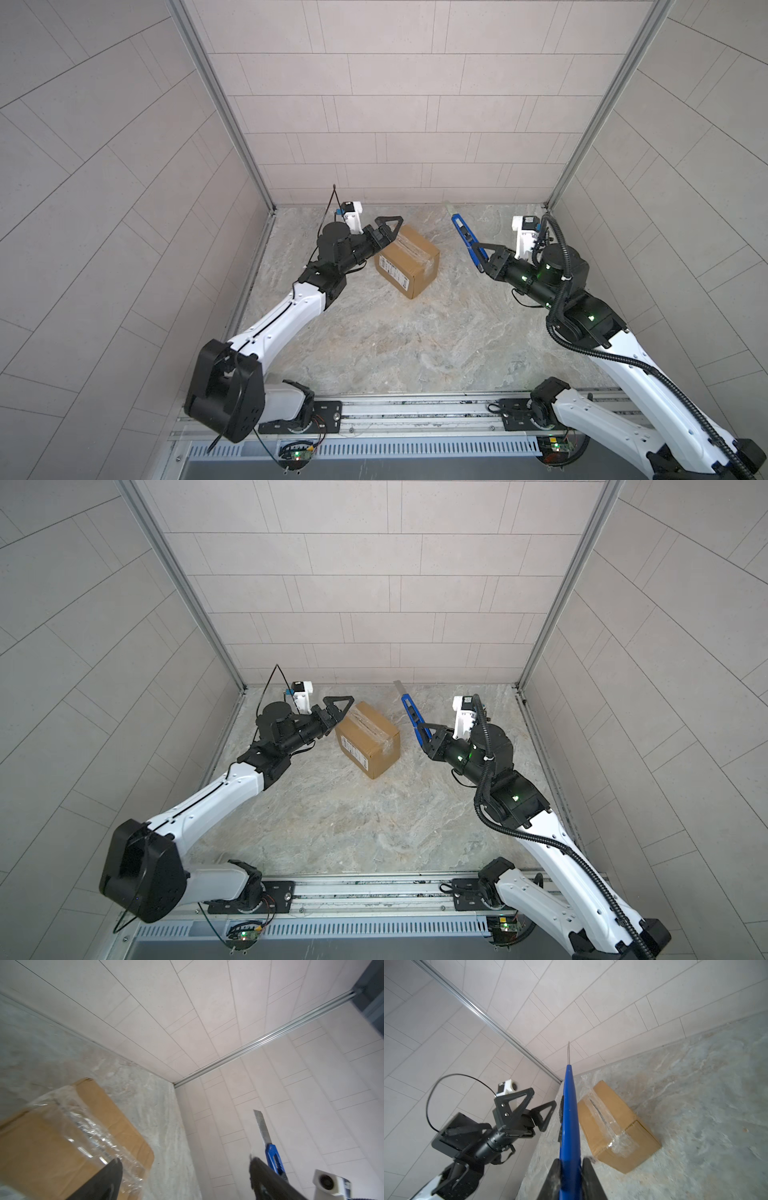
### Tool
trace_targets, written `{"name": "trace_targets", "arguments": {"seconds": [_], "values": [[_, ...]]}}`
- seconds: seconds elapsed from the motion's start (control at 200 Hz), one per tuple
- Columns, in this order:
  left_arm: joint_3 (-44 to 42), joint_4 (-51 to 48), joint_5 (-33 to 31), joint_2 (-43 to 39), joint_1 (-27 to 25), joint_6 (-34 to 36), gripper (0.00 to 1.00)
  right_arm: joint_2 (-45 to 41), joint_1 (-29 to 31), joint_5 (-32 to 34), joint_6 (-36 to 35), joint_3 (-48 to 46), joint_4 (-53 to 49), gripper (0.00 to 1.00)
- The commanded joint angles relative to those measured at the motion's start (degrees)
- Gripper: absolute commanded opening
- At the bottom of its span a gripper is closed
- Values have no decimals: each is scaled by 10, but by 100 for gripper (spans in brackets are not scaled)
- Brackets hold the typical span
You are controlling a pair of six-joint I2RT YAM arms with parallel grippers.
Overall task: Unpack the express box
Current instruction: 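Lower the cutter toward the box end while the left gripper grips the box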
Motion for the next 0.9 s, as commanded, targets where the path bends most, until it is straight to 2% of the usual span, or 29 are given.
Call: {"name": "trace_targets", "arguments": {"seconds": [0.0,0.265,0.566,0.896], "values": [[10,-191,-83,-29,-3,146,96,-18,0,-11,-5,-47,-77,0],[-31,-152,-87,6,-11,132,95,-41,-2,-40,20,-134,-30,0],[-2,-147,-91,65,-25,132,89,-53,-21,-68,57,-186,37,0],[-3,-115,-80,99,-25,116,87,-54,-41,-85,87,-224,87,0]]}}
